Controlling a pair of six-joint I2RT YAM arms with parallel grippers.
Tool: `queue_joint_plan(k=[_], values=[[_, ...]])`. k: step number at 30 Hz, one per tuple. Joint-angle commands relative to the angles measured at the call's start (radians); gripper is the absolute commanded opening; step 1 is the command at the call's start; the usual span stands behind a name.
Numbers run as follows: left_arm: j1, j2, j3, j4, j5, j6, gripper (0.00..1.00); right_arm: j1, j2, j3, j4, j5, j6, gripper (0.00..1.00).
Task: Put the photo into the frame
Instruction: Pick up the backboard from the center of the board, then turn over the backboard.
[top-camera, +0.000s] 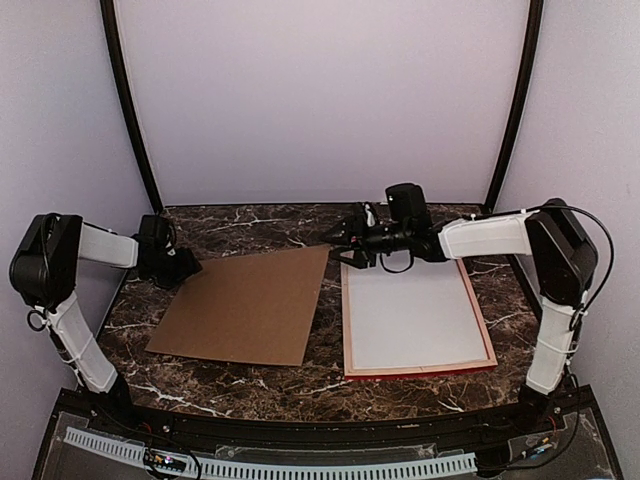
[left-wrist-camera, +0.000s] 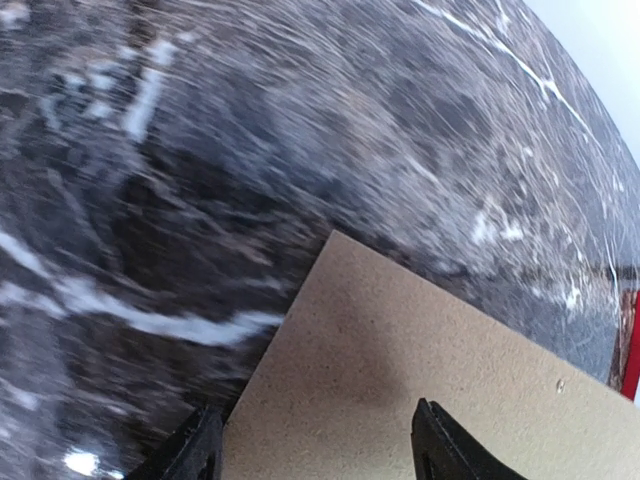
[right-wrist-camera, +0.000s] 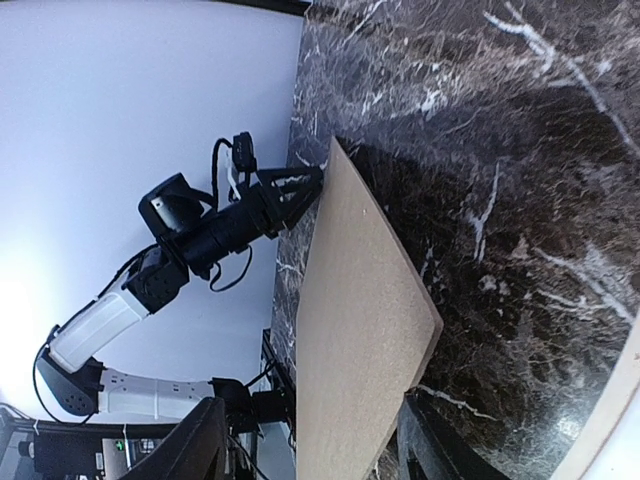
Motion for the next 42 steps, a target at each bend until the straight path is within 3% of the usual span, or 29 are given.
queue_joint_plan(k=[1, 13, 34, 38, 42], values=[[-0.149, 0.016, 0.043, -0.068, 0.196, -0.07, 0.67, -0.02, -0.033, -0.065, 0.084, -0.011, -0.038, 0.59], [-0.282, 0.094, 0.081, -0.072, 0.131, -0.101, 0.67, -0.172, -0.022, -0.246, 0.053, 0.012, -0.139, 0.58], [-0.29, 0.084, 0.067, -0.091, 0.088, -0.092, 0.68, -0.176, -0.006, -0.252, -0.092, 0.083, -0.259, 0.63], [-0.29, 0.081, 0.065, -0.094, 0.084, -0.089, 0.68, -0.176, -0.01, -0.259, -0.076, 0.071, -0.255, 0.6], [-0.29, 0.078, 0.062, -0.093, 0.083, -0.09, 0.68, -0.176, -0.012, -0.264, -0.045, 0.044, -0.246, 0.49]])
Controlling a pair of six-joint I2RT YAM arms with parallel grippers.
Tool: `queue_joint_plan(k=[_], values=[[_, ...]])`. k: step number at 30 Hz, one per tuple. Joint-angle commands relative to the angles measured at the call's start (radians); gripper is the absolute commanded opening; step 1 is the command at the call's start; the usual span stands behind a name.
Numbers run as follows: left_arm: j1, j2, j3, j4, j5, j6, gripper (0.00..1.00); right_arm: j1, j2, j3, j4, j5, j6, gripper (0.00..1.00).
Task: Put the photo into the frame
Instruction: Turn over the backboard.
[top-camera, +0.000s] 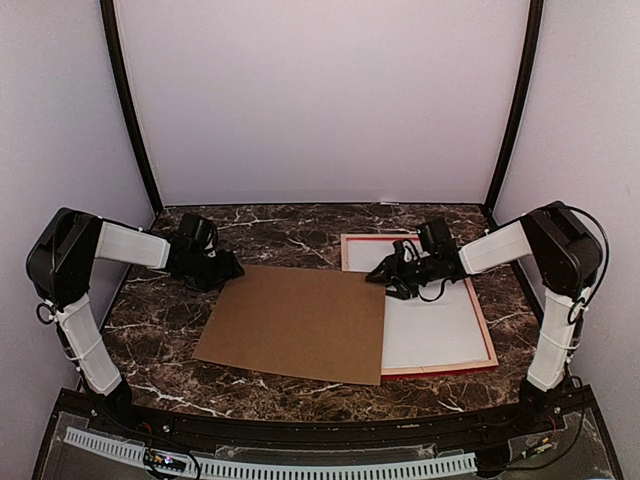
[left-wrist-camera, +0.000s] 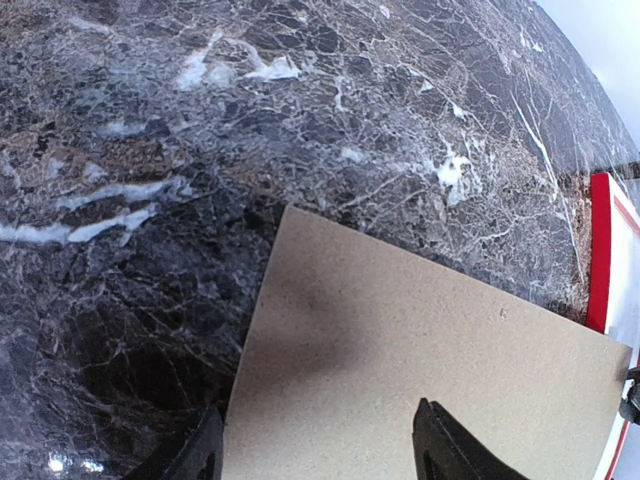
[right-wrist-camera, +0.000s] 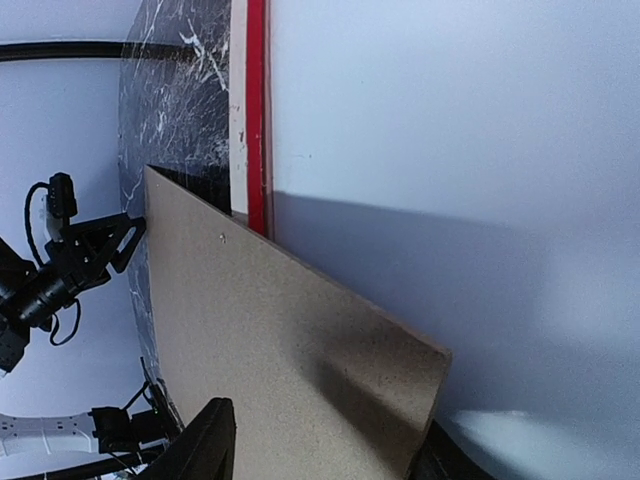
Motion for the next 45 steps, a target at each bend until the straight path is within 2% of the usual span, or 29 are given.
queue_joint_plan(k=[1, 5, 15, 23, 26, 31, 40, 45], values=[[-0.02, 0.013, -0.024, -0.066, 0.063, -0.016, 0.68, 0.011, -0.022, -0.012, 0.068, -0.054, -0.001, 0.46], [-0.02, 0.009, -0.027, -0.067, 0.063, -0.013, 0.68, 0.009, -0.043, -0.013, 0.08, -0.079, -0.01, 0.34], [-0.02, -0.034, 0.004, -0.116, 0.042, 0.016, 0.72, -0.03, -0.174, -0.004, 0.04, -0.16, -0.089, 0.11], [0.006, -0.084, 0.061, -0.174, 0.038, 0.049, 0.8, -0.071, -0.251, 0.076, -0.117, -0.193, -0.203, 0.0], [0.031, -0.127, 0.087, -0.204, 0.047, 0.064, 0.85, -0.074, -0.274, 0.139, -0.208, -0.175, -0.256, 0.0], [0.078, -0.213, 0.124, -0.256, 0.065, 0.093, 0.92, -0.078, -0.31, 0.29, -0.358, -0.101, -0.34, 0.0], [0.085, -0.361, 0.195, -0.343, 0.097, 0.11, 0.94, -0.074, -0.321, 0.641, -0.606, 0.133, -0.497, 0.0], [0.083, -0.401, 0.187, -0.334, 0.134, 0.092, 0.94, -0.003, -0.309, 0.777, -0.667, 0.363, -0.622, 0.0]])
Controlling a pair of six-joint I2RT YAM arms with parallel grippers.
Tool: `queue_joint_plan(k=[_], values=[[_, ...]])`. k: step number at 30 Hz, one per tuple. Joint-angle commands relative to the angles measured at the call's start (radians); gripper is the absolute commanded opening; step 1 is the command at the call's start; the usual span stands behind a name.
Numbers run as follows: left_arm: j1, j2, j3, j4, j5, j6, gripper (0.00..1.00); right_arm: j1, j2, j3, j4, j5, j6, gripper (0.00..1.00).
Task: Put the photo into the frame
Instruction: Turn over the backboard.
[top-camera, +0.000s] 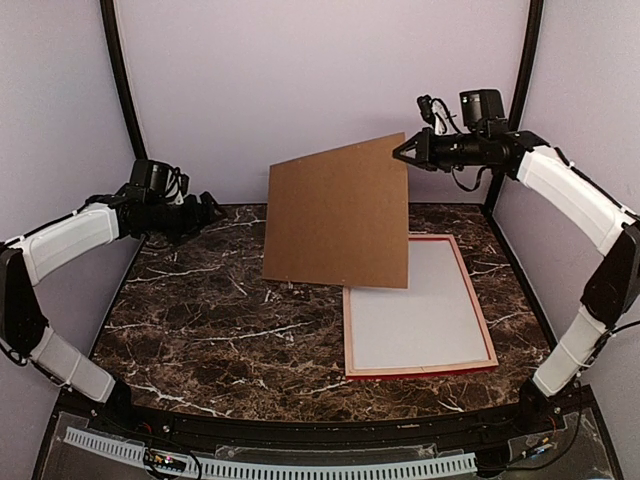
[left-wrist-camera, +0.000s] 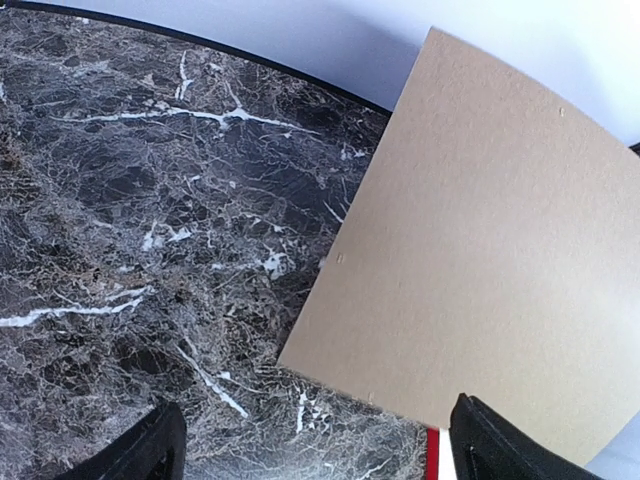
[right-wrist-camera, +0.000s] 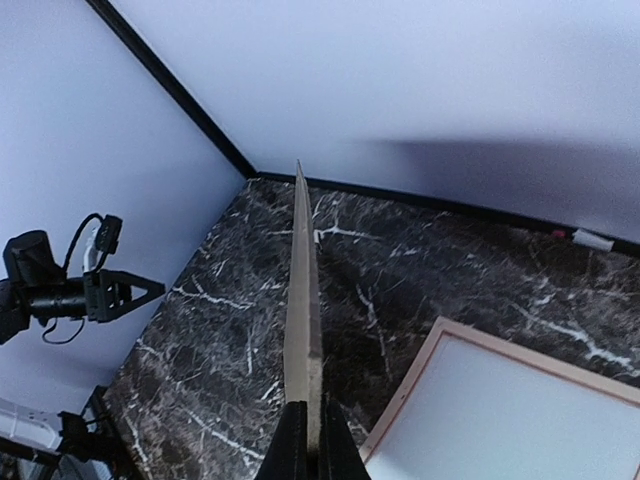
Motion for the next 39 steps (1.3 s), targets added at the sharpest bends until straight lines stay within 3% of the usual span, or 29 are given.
queue_joint_plan(k=[1, 9, 18, 31, 39], values=[[-0.002, -0.042, 0.005, -0.029, 0.05, -0.006, 0.94, 0.078, -0.015, 0.107, -0.058, 0.287, -0.187, 0.0], [-0.005, -0.055, -0.034, 0.022, 0.098, -0.053, 0.94, 0.314, 0.009, 0.18, -0.05, 0.648, -0.426, 0.0], [-0.012, -0.078, -0.033, 0.081, 0.176, -0.128, 0.94, 0.566, -0.05, 0.025, 0.115, 0.917, -0.577, 0.0], [-0.015, -0.102, -0.046, 0.21, 0.283, -0.279, 0.94, 0.794, 0.053, -0.051, 0.208, 1.091, -0.694, 0.0], [-0.016, -0.104, -0.082, 0.278, 0.298, -0.346, 0.94, 0.864, 0.162, -0.027, 0.205, 1.144, -0.705, 0.0]])
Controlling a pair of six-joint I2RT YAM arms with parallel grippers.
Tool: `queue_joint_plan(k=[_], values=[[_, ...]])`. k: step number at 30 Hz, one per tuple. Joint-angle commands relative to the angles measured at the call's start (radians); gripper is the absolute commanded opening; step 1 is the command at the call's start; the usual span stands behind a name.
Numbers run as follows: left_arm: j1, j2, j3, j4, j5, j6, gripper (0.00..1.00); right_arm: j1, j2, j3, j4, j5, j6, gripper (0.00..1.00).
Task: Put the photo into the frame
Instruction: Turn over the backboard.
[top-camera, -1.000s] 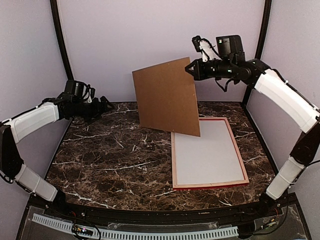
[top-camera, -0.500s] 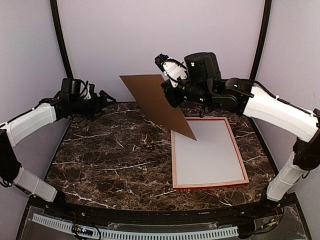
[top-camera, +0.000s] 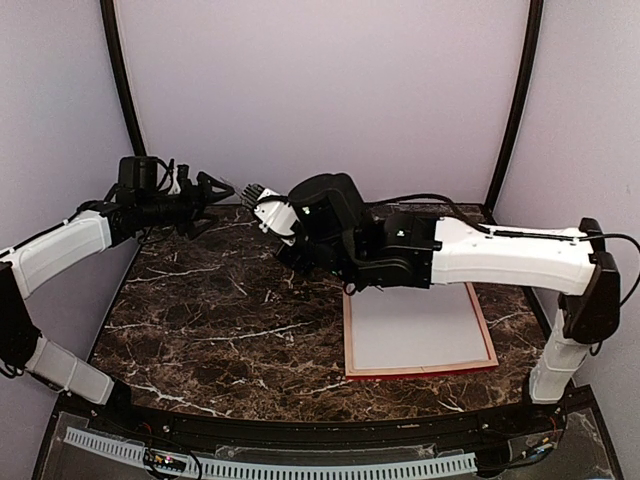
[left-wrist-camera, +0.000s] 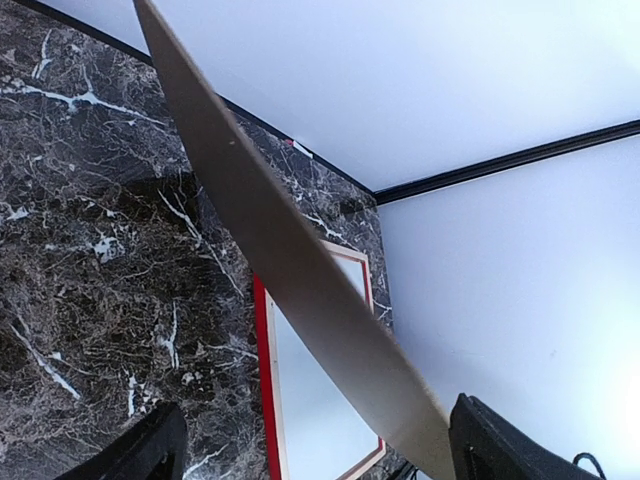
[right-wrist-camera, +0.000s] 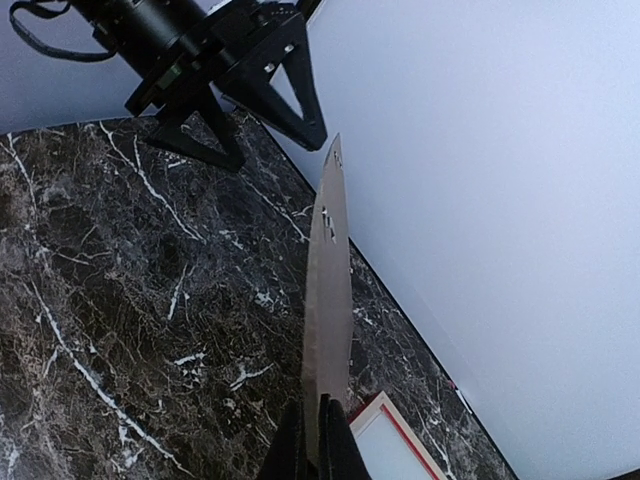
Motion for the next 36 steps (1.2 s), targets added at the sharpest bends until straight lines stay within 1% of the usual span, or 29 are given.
queue_joint_plan(k=[1, 10, 18, 21, 25, 26, 27, 28, 30, 33, 35, 36], values=[[-0.006, -0.022, -0.028, 0.067, 0.028, -0.053, 0.94, 0.028, 0.041, 0.014, 0.0, 0.055, 0.007, 0.0], [-0.006, 0.035, -0.043, 0.075, 0.044, -0.059, 0.94, 0.084, 0.095, 0.009, 0.016, 0.075, -0.004, 0.0], [-0.006, 0.104, -0.029, 0.109, 0.066, -0.055, 0.88, 0.112, 0.141, 0.013, 0.015, 0.087, -0.011, 0.0], [-0.006, 0.12, -0.034, 0.11, 0.078, -0.055, 0.83, 0.117, 0.149, 0.013, 0.014, 0.089, -0.013, 0.01], [-0.006, 0.135, -0.055, 0.129, 0.085, -0.063, 0.71, 0.127, 0.157, 0.013, 0.015, 0.088, -0.013, 0.04], [-0.006, 0.136, -0.058, 0.137, 0.086, -0.066, 0.66, 0.128, 0.161, 0.013, 0.014, 0.09, -0.014, 0.05], [-0.006, 0.137, -0.063, 0.141, 0.088, -0.068, 0.64, 0.13, 0.165, 0.013, 0.012, 0.091, -0.015, 0.06], [-0.006, 0.138, -0.064, 0.15, 0.09, -0.067, 0.57, 0.131, 0.168, 0.013, 0.011, 0.091, -0.013, 0.07], [-0.006, 0.142, -0.068, 0.16, 0.093, -0.069, 0.51, 0.132, 0.173, 0.014, 0.007, 0.087, -0.008, 0.09], [-0.006, 0.15, -0.069, 0.167, 0.091, -0.071, 0.46, 0.135, 0.176, 0.013, 0.006, 0.084, -0.003, 0.12], [-0.006, 0.154, -0.07, 0.17, 0.088, -0.07, 0.41, 0.138, 0.177, 0.012, 0.005, 0.083, 0.004, 0.16], [-0.006, 0.155, -0.073, 0.173, 0.086, -0.07, 0.37, 0.138, 0.176, 0.009, 0.005, 0.083, 0.007, 0.19]])
